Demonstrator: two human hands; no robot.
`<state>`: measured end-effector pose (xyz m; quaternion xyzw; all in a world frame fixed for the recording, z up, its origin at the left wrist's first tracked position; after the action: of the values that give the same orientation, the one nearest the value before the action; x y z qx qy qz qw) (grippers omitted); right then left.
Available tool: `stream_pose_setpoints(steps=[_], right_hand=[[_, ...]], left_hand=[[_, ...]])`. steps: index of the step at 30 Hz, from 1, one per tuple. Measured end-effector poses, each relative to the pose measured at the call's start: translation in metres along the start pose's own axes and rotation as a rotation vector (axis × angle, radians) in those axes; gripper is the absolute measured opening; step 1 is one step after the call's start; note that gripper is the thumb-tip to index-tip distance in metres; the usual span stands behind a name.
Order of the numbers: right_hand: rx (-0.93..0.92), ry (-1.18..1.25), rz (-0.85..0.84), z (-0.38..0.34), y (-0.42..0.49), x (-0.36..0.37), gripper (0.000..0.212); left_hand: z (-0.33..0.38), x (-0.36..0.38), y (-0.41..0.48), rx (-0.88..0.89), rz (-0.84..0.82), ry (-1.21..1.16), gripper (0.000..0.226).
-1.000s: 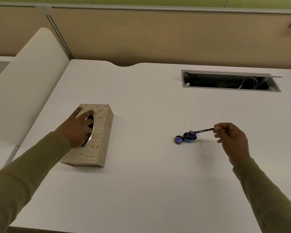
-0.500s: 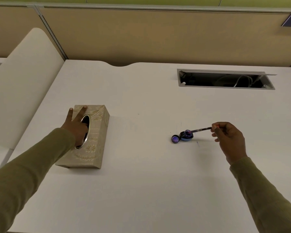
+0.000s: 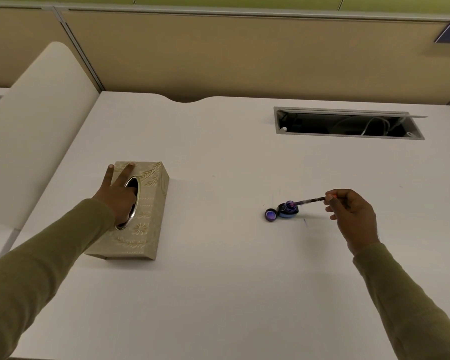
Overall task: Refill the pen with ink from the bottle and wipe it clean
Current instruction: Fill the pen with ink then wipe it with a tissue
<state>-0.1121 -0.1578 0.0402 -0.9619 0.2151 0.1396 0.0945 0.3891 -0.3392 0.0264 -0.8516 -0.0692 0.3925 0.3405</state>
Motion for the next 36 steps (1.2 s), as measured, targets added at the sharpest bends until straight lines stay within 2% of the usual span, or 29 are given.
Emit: stream_pose_setpoints(steps=[5, 23, 31, 36], right_hand=[[0.001, 0.002, 0.002, 0.002, -0.001, -0.001, 0.011], [0.010, 0.006, 0.026, 0.002, -0.001, -0.002, 0.010], [0.003, 0.004, 0.012, -0.002, -0.001, -0.001, 0.011], [0.008, -0.002, 0.014, -0.002, 0.000, -0.003, 0.010]], left_hand=[[0.000, -0.001, -0.001, -0.013, -0.033, -0.063, 0.018], [0.000, 0.001, 0.002, -0.008, -0.049, -0.046, 0.031], [0.000, -0.001, 0.000, -0.005, -0.059, -0.049, 0.026], [-0.002, -0.012, -0.002, -0.024, 0.008, 0.017, 0.032]])
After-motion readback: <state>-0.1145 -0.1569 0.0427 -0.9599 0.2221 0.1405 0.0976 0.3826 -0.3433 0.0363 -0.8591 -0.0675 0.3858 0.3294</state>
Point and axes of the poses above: each hand's wrist, its own y-axis towards the middle knuckle, its own x-axis out of the palm, z = x × y, the point moved 10 cm from there along y, towards the middle knuckle, and after that the axes turned 12 degrees about -z, right-handed, at the moved point
